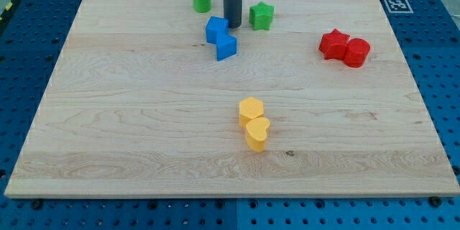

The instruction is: Point at the green circle

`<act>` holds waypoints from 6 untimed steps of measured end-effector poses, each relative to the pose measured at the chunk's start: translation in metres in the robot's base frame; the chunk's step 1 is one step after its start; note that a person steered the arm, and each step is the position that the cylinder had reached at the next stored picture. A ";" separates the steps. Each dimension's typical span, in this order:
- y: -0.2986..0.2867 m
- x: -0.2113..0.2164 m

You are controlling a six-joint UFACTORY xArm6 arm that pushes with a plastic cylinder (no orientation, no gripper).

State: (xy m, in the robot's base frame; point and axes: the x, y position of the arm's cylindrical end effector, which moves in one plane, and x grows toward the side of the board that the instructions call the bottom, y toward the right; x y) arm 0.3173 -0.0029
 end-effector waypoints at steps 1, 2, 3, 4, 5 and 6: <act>-0.015 0.007; -0.058 0.003; -0.103 -0.038; -0.124 -0.095; -0.119 -0.107; -0.098 -0.103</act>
